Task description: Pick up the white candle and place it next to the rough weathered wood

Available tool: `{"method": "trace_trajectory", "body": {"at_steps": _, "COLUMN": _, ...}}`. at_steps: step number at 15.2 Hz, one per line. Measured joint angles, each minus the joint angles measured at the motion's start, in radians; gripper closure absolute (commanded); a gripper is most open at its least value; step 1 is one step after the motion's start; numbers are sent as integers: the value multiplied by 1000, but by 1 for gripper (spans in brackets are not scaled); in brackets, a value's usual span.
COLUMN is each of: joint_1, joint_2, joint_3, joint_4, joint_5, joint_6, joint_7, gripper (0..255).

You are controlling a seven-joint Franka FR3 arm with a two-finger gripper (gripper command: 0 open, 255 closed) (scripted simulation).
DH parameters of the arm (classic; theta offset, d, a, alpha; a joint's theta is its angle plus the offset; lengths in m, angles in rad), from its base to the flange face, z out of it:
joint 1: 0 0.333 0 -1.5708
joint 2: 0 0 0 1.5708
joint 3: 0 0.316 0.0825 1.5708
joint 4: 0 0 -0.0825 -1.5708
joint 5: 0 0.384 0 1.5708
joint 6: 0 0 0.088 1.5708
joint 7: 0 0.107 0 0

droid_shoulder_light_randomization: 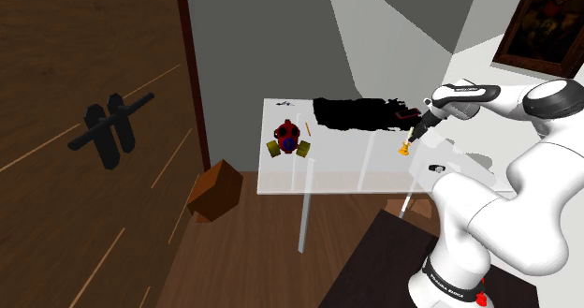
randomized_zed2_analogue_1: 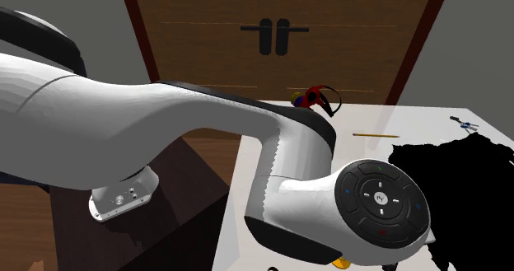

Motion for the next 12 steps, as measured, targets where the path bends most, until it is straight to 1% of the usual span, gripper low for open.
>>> {"method": "trace_trajectory", "body": {"at_steps": 2, "joint_1": -8, "joint_2": 7, "joint_3": 8, "joint_4": 4, "joint_5": 6, "joint_6": -12, "joint_7": -3, "gripper": 0}}
{"method": "trace_trajectory", "body": {"at_steps": 4, "joint_1": -38, "joint_2": 31, "joint_3": 35, "joint_4": 14, "joint_5": 25, "joint_6": -51, "joint_7": -15, "gripper": 0}}
{"method": "trace_trajectory", "body": {"at_steps": 6, "joint_1": -55, "joint_2": 47, "joint_3": 53, "joint_4": 24, "joint_5": 38, "joint_6": -79, "joint_7": -21, "gripper": 0}}
{"method": "trace_trajectory", "body": {"at_steps": 12, "joint_1": -61, "joint_2": 50, "joint_3": 57, "joint_4": 28, "joint_5": 42, "joint_6": -89, "joint_7": -24, "gripper": 0}}
